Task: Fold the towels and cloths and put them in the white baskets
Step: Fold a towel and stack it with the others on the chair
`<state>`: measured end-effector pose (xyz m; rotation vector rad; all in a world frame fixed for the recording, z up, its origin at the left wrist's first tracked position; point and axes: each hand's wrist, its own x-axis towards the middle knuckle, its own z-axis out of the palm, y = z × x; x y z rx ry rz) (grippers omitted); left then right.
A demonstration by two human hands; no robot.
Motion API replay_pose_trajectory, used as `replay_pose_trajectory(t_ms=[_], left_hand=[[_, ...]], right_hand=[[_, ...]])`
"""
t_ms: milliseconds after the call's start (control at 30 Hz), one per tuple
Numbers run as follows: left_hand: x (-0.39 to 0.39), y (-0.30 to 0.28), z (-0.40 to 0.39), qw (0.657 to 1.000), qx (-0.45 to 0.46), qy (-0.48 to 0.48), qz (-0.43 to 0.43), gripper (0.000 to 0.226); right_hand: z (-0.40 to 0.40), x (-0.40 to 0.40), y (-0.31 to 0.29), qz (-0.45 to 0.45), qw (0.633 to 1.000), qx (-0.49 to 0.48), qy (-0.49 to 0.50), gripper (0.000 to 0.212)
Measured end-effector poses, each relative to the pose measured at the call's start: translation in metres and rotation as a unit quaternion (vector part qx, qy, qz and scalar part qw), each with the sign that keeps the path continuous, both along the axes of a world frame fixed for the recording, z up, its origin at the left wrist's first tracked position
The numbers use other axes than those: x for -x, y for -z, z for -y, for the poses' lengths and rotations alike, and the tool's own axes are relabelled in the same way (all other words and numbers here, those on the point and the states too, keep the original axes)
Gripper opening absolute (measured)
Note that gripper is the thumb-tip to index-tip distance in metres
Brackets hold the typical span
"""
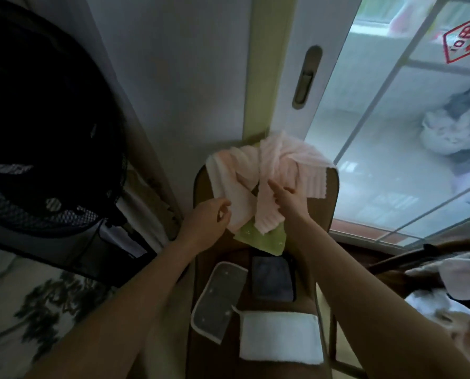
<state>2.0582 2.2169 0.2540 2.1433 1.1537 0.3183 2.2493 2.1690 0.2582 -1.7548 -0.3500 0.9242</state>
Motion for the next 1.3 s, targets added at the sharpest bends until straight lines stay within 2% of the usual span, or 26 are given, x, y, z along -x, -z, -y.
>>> replay_pose_trajectory(t_ms=[133, 233, 300, 367, 433, 533, 633, 733, 800, 900, 1067, 1133, 1233, 1300], left_hand=[[0.008, -0.017, -0.023, 0.999, 0.021, 0.043, 0.005, 0.033], [0.006, -0.035, -0.033, 0.998, 0.029, 0.058, 0.002, 0.036], [-0.001, -0.047, -0.037, 0.997, 0.022, 0.069, 0.012, 0.035], [-0.008, -0.058, -0.037, 0.997, 0.010, 0.080, 0.017, 0.031], [-0.012, -0.068, -0.036, 0.996, -0.003, 0.085, 0.022, 0.028], [-0.015, -0.076, -0.036, 0.996, -0.010, 0.082, 0.031, 0.027], [-0.012, -0.075, -0.036, 0.997, -0.003, 0.073, 0.035, 0.029], [-0.001, -0.069, -0.033, 0.998, 0.009, 0.062, 0.020, 0.035], [0.007, -0.066, -0.030, 0.998, 0.010, 0.056, 0.015, 0.036], [0.017, -0.064, -0.030, 0.999, 0.026, 0.035, 0.018, 0.038], [0.013, -0.079, -0.021, 0.997, 0.041, 0.023, 0.054, 0.036], [0.000, -0.093, -0.014, 0.996, 0.024, 0.032, 0.076, 0.034], [-0.029, -0.130, 0.005, 0.990, 0.011, 0.044, 0.136, 0.030], [-0.049, -0.160, 0.025, 0.982, 0.030, 0.053, 0.180, 0.027]], right_hand=[[-0.015, 0.003, -0.004, -0.059, 0.997, 0.032, 0.042, 0.040], [-0.016, -0.003, -0.012, -0.045, 0.996, 0.051, 0.065, 0.032], [-0.014, -0.005, -0.020, -0.066, 0.994, 0.041, 0.076, 0.017], [-0.014, -0.004, -0.027, -0.096, 0.991, 0.018, 0.089, 0.015], [-0.014, -0.001, -0.031, -0.104, 0.990, -0.002, 0.097, 0.030], [-0.016, 0.003, -0.033, -0.068, 0.993, 0.002, 0.100, 0.075], [-0.020, 0.010, -0.028, -0.075, 0.993, 0.017, 0.087, 0.083], [-0.023, 0.017, -0.018, -0.124, 0.991, 0.012, 0.038, 0.074], [-0.024, 0.022, -0.012, -0.136, 0.990, -0.009, 0.042, 0.062], [-0.017, 0.027, -0.017, -0.068, 0.993, -0.056, 0.081, 0.025], [0.018, 0.010, -0.056, -0.053, 0.977, -0.162, 0.125, 0.013], [0.042, -0.002, -0.083, -0.048, 0.973, -0.190, 0.118, 0.015], [0.077, -0.025, -0.125, 0.018, 0.979, -0.201, 0.040, 0.012], [0.101, -0.040, -0.160, 0.026, 0.979, -0.202, -0.026, 0.018]])
